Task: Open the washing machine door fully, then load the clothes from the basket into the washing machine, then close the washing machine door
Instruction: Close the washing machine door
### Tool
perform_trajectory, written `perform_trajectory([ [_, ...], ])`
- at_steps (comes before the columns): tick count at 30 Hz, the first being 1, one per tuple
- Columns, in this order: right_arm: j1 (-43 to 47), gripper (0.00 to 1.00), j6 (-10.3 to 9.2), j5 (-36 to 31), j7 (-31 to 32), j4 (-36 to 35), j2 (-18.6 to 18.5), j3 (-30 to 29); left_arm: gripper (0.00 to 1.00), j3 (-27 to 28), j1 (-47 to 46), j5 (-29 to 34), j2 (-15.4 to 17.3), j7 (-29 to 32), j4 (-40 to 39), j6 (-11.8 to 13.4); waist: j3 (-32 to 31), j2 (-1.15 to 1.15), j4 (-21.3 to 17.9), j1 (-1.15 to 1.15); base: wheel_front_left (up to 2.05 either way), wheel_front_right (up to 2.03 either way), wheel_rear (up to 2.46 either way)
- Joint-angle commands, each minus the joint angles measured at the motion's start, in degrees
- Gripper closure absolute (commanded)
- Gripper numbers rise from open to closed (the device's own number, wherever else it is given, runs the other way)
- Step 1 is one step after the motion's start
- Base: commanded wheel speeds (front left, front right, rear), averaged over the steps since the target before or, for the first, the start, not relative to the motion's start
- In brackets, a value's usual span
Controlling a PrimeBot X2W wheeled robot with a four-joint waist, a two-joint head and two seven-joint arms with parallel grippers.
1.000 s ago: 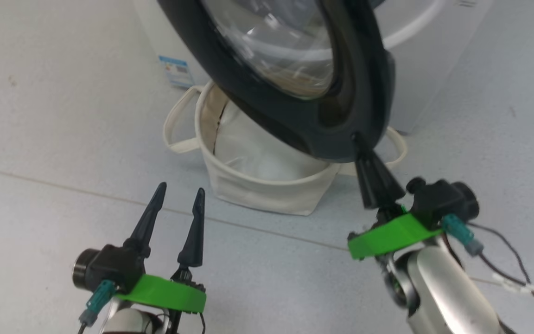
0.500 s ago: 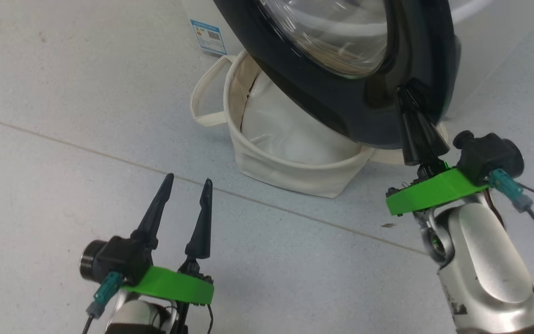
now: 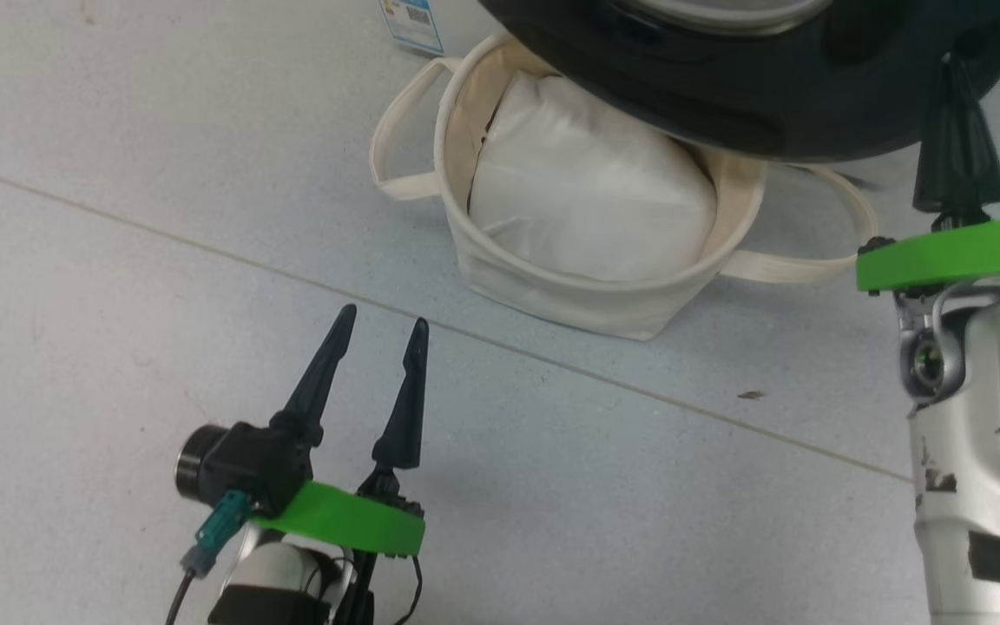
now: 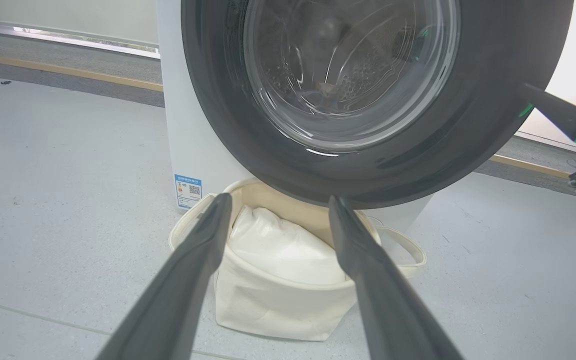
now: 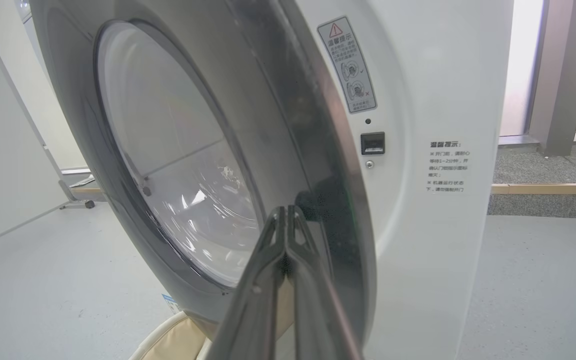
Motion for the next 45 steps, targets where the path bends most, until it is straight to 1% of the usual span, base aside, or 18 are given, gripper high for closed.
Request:
perform_trajectory([
  [1,-2.2,1.0,-0.02,-0.5,-0.7,-1.2,0.7,0.7,0.0,1.2,-1.8,-0.3,0.5,-0.7,-1.8,0.5,0.9,0.0,0.2,0.0,0.0,0.0,0.0],
  [4,-5.0,1.0,-0.02,-3.3,-0.7,0.2,0.7,-1.8,0.0,0.4,-2.8,0.4,0.5,-0.7,-2.1,1.1,2.4,0.0,0.7,0.0,0.0,0.0,0.0],
  [8,-9.1,1.0,-0.02,-4.9,-0.7,1.7,0.7,-4.9,0.0,-1.1,-3.7,-0.8,0.5,-0.7,-3.1,2.0,4.6,0.0,1.6,0.0,0.0,0.0,0.0],
  [14,-14.9,1.0,-0.02,-6.9,-0.7,1.5,0.7,-11.2,0.0,-2.9,-4.6,-2.0,0.5,-0.7,-3.5,3.2,7.1,0.0,3.0,0.0,0.0,0.0,0.0],
  [29,-26.0,1.0,-0.02,-11.2,-0.7,4.6,0.4,-17.1,0.0,-3.7,-6.7,-3.3,0.5,-0.7,-4.0,4.7,10.9,0.0,3.9,0.0,0.0,0.0,0.0],
  [35,-27.1,1.0,-0.02,-11.0,-0.7,4.9,0.3,-17.4,0.0,-3.9,-7.2,-3.6,0.5,-0.7,-3.7,4.9,11.1,0.0,3.7,0.0,0.0,0.0,0.0],
  [39,-25.3,1.0,-0.02,-8.3,-0.7,5.0,0.4,-17.6,0.0,-3.2,-6.8,-4.3,0.5,-0.7,-2.9,5.0,9.3,0.0,3.0,0.0,0.0,0.0,0.0],
  [41,-23.0,1.0,-0.02,-6.7,-0.7,4.7,0.5,-15.9,0.0,-2.7,-6.6,-4.6,0.5,-0.7,-2.3,4.8,7.8,0.0,2.5,0.0,0.0,0.0,0.0],
  [45,-16.6,1.0,-0.02,-2.0,-0.7,3.7,0.7,-10.5,0.0,-1.6,-5.7,-3.8,0.5,-0.7,-0.9,3.8,3.7,0.0,0.8,0.0,0.0,0.0,0.0],
])
